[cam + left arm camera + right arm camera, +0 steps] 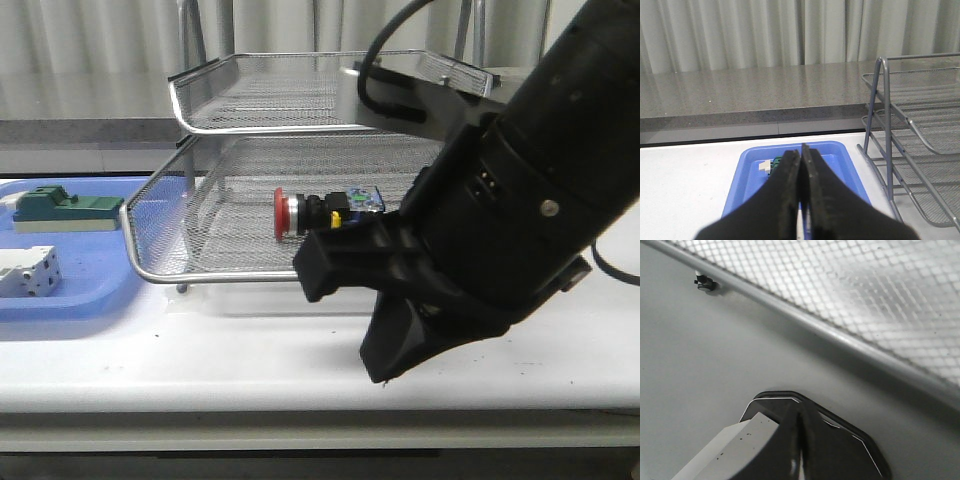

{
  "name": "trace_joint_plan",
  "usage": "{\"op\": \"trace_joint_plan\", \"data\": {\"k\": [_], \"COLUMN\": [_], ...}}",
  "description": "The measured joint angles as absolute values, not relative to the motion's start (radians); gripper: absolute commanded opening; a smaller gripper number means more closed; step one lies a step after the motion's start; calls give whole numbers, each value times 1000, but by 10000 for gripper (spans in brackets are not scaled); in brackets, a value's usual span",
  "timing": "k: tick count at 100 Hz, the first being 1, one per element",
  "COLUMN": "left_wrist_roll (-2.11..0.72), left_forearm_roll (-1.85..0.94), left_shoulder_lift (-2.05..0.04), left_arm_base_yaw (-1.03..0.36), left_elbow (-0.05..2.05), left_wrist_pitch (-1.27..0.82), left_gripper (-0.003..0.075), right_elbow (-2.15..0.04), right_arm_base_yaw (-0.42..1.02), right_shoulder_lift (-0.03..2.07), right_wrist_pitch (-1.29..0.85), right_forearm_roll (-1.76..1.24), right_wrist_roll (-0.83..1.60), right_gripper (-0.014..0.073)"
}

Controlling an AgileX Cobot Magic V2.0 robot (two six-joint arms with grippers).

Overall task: Place button on rack with both arms
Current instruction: 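Bring the right gripper to the front edge of the middle tier, then push the middle tier back into the rack with the right gripper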

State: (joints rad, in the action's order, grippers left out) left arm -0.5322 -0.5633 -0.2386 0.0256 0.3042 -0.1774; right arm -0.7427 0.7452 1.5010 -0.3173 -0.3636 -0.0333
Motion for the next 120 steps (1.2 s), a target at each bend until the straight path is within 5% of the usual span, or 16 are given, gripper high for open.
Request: {"op": "trace_joint_plan", "data": {"k": [77,120], "left_wrist_roll": [-532,-532], "left_forearm_roll": [-563,-563], "left_shoulder_lift": [-239,-239], "left_arm_base_yaw": [26,26], "left_elbow": [304,304], "left_wrist_pitch": [-177,-177], "left_gripper": [-20,-20], "right_elbow": [-841,-984], "right_arm_base_yaw": [749,616], "right_shoulder_lift": [1634,1712], "right_wrist_pitch": [-213,-210], "right_forearm_roll": [-300,-235], "right_wrist_roll": [-17,-17], "right_gripper": [-57,-57]}}
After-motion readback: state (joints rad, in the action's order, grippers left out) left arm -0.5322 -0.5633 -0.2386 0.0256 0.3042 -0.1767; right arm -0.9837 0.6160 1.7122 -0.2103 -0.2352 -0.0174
